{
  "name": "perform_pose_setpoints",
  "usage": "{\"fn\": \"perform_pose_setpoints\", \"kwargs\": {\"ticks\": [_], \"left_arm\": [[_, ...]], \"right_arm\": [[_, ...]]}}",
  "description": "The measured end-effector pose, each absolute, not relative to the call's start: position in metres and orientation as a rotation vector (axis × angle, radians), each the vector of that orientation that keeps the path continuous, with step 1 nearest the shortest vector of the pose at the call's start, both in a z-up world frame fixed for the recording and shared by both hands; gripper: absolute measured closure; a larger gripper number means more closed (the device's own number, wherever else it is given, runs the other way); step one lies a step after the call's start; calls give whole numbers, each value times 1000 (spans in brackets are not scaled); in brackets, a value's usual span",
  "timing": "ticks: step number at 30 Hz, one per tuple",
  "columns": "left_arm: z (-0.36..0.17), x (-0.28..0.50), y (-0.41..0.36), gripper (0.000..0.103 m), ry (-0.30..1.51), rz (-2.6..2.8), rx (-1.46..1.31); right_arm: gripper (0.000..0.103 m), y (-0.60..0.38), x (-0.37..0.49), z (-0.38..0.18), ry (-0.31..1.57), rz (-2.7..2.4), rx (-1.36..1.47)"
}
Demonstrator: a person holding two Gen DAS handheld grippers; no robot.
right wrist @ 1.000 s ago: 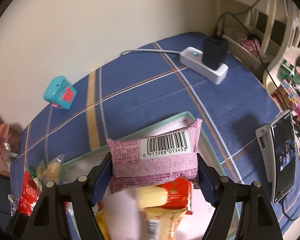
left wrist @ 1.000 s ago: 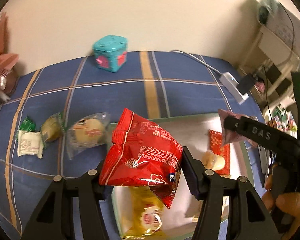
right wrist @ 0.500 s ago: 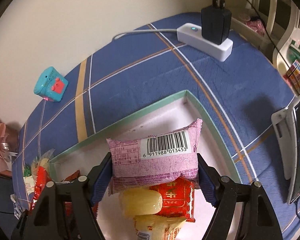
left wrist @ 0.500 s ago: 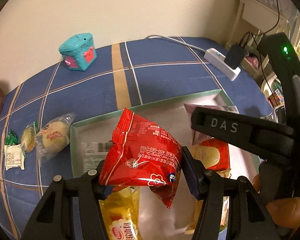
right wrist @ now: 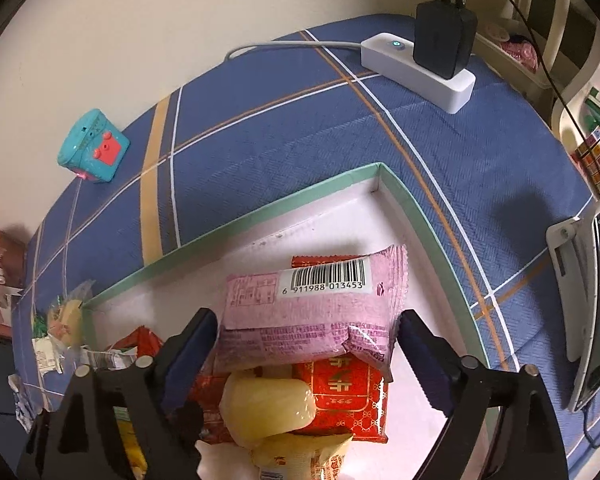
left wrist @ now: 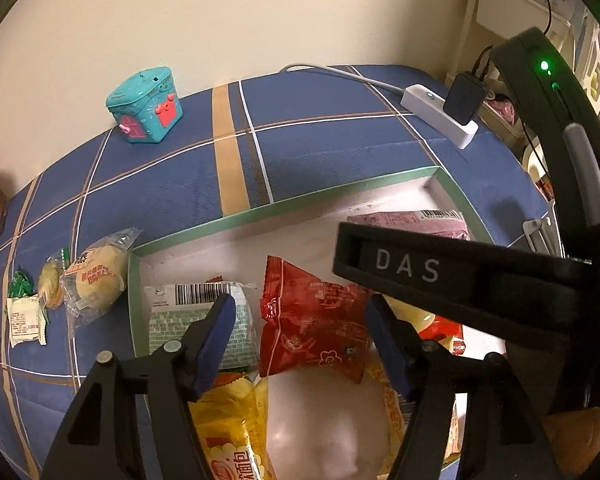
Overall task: Organize snacks
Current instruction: 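Lower both packets into the tray and open both tools, then move both tools back toward the remaining snacks on the cloth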
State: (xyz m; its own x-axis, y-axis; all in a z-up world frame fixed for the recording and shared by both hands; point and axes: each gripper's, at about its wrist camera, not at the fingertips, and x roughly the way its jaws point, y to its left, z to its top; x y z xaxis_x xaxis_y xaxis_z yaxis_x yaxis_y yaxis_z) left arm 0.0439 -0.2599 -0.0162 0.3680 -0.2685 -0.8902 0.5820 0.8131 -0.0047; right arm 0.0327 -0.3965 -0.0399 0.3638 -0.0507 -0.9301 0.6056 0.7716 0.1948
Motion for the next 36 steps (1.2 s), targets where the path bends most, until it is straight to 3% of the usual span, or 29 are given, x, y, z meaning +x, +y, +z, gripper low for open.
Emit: {"fn": "perform_pose_setpoints", "kwargs": {"ticks": [3,10,13,36], "left_arm": [[-13,44,-260,26,1060,-557,338],[-1,46,-253,22,1049,-515,345],[1,53,-245,16,1056,-479,329],[15,125,-77,9,1093,21,34]], "right_arm": [[0,-395,32,-36,1123,-455,562],[0,-393,33,-25,1111,-460,527],[0,-394,32,-21,1102,-471,524],[0,-340,51,6,1094,-422,467]]}}
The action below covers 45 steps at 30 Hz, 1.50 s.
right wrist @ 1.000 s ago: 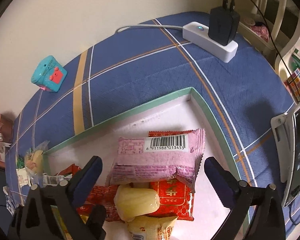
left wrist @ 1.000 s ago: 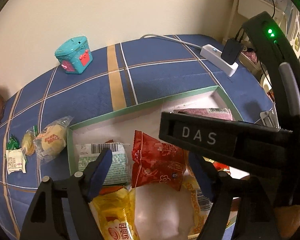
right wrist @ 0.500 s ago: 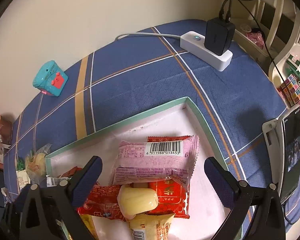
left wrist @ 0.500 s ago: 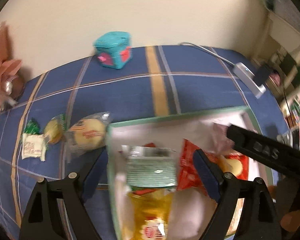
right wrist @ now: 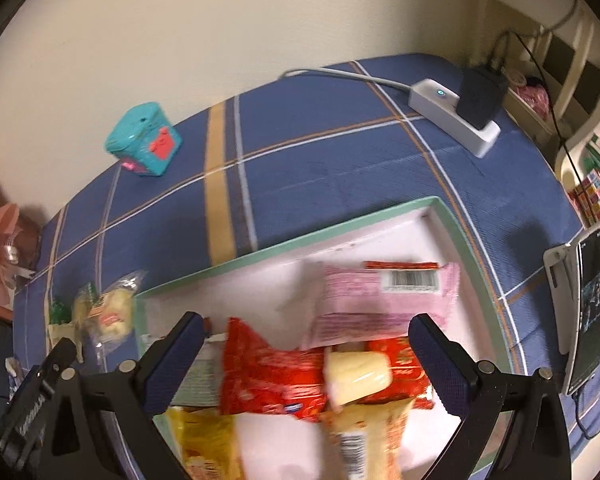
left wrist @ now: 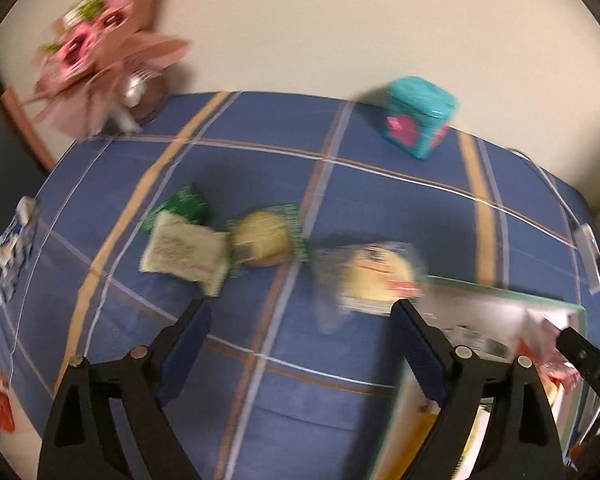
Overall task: Organize snacks
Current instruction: 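Move both tools back toward the remaining snacks on the cloth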
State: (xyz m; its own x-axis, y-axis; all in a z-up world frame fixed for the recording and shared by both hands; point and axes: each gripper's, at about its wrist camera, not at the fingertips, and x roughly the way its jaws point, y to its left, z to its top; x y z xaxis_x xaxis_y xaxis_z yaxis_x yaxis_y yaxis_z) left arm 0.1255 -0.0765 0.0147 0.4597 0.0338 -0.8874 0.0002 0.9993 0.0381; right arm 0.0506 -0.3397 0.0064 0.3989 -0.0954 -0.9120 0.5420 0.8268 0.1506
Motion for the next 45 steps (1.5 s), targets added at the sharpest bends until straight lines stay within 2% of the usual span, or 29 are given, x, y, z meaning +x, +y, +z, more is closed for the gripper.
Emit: {"fn": "perform_pose_setpoints", "kwargs": {"ticks": [2,24,35,45], "left_arm": [[13,127,-64,0,1101,47,17],[31,135,52,0,1111,150,-161],[29,150,111,0,1117,206,-194],[16,167,115,0,1126,171,-190]], "right_arm": [[0,-324,54,10,1095,-405,449],[0,-214,88,21,1095,-307,325],[0,-151,116,5,1118,-188,234],[0,-132,136,-8,1107,-150,172]]}}
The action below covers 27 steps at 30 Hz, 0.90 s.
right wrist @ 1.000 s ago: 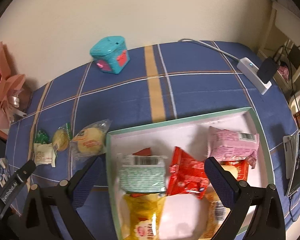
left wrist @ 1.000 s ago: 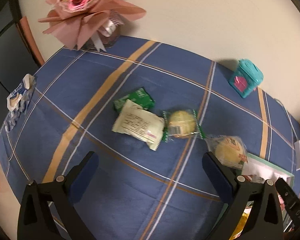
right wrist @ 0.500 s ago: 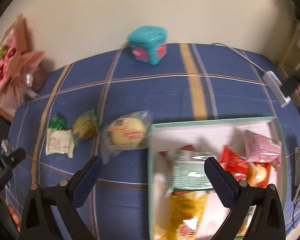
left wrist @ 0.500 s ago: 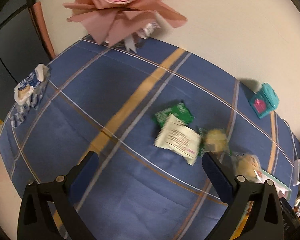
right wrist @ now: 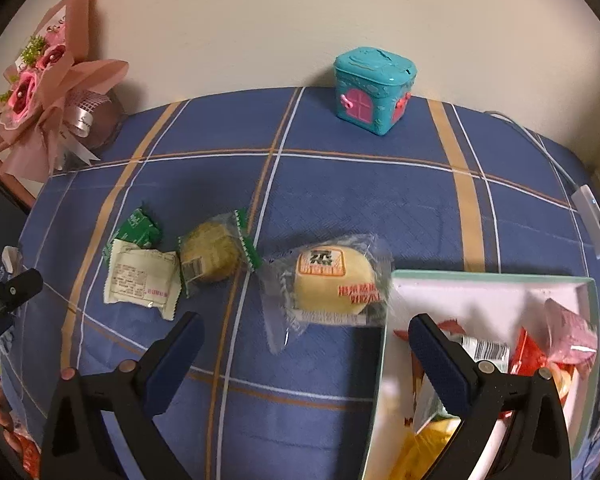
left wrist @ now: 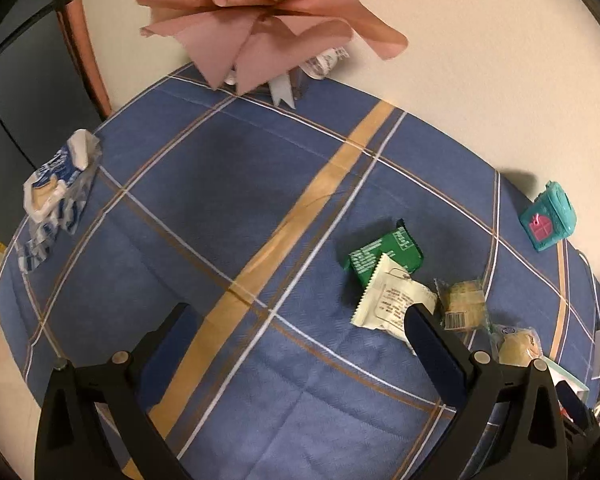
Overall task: Organize snacks
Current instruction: 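Move both tools back toward the remaining snacks on the cloth, then grasp the cream-white packet with the left tool while the right tool grasps the cup cake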
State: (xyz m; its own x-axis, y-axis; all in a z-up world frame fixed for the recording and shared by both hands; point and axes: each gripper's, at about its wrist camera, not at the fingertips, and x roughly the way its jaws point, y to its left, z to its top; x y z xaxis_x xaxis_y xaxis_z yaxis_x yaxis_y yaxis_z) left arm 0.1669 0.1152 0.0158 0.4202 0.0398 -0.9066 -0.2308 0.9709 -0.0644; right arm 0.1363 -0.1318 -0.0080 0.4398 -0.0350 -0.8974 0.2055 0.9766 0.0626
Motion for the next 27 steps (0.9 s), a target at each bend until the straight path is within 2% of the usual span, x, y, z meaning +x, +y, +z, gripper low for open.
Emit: {"fn": "perform_pose_setpoints", "kwargs": {"ticks": [27], "left_arm": [[-57,206,51,0,1215,28,-137]], "right_arm": [[0,-120,173,-45,1093,-111,44]]}}
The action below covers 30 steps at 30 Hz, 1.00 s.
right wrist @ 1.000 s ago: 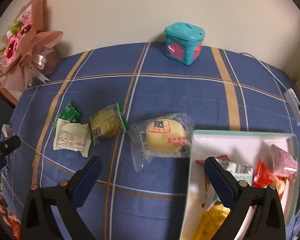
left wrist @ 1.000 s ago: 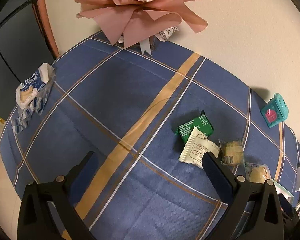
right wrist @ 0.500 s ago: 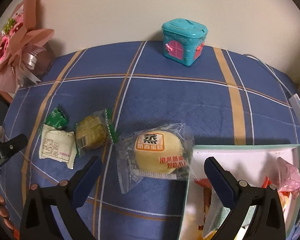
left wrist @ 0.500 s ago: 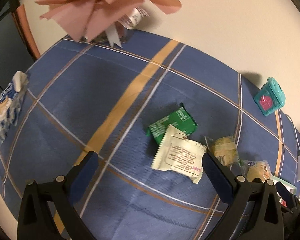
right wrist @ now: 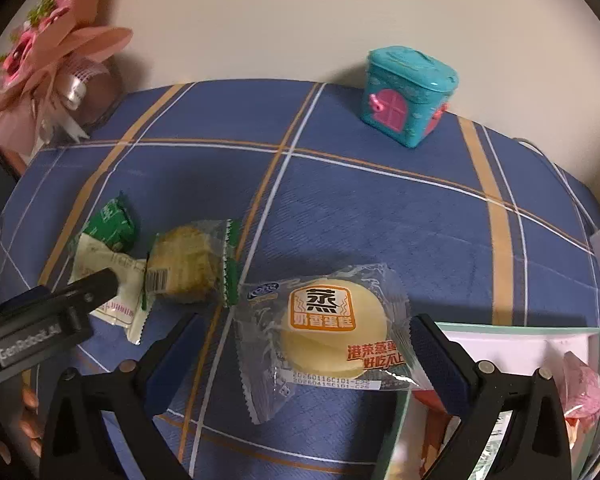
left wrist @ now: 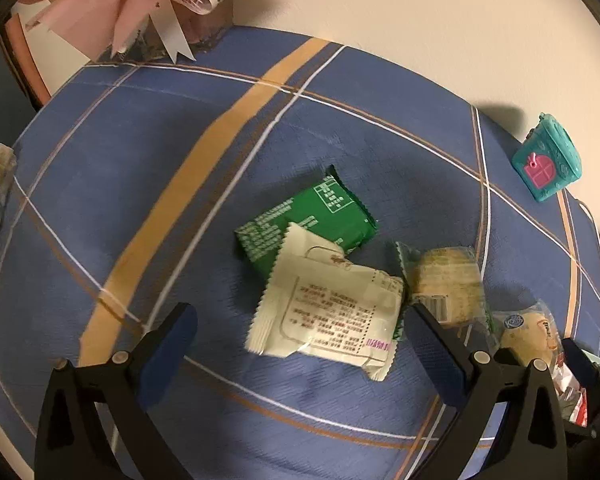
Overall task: Organize snacks
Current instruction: 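Grasp the cream-white packet with the left tool while the right tool grasps the cup cake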
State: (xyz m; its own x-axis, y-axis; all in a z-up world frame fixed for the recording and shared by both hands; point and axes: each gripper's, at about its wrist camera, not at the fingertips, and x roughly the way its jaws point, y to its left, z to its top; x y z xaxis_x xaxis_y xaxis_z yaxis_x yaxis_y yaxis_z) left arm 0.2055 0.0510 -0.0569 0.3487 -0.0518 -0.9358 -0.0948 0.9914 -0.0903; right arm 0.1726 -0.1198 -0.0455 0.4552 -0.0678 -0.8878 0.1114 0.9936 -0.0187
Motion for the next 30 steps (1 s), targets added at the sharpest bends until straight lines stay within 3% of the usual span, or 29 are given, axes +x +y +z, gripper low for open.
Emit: {"fn": "perform_pose_setpoints", "kwargs": {"ticks": [7,9,18,23,25,27,30], "left_arm": [[-66,207,51,4,1216,20,-194],[-67,207,54,19,1211,20,-211],[-64,205,57,48,1193,-31,-283],[-62,203,57,57,1192,-56,-308],[-61,202,57,64,1190,-69,-327],[-59,200,56,77,1190,-82,-338],[-54,197,54,83,1184,-87,-337]], "right_arm": [[4,-115,171,-50,1107,-77,55],[5,-117,170,-53,1110,-83,72],[18,-125,170,-59,1107,-109,140],[29,-126,169,-55,1096,-109,160],[34,-125,170,-51,1085,-105,162],[35,-126,169,-49,1083,-98,183],[37,-126,169,-48,1090,-90,195]]}}
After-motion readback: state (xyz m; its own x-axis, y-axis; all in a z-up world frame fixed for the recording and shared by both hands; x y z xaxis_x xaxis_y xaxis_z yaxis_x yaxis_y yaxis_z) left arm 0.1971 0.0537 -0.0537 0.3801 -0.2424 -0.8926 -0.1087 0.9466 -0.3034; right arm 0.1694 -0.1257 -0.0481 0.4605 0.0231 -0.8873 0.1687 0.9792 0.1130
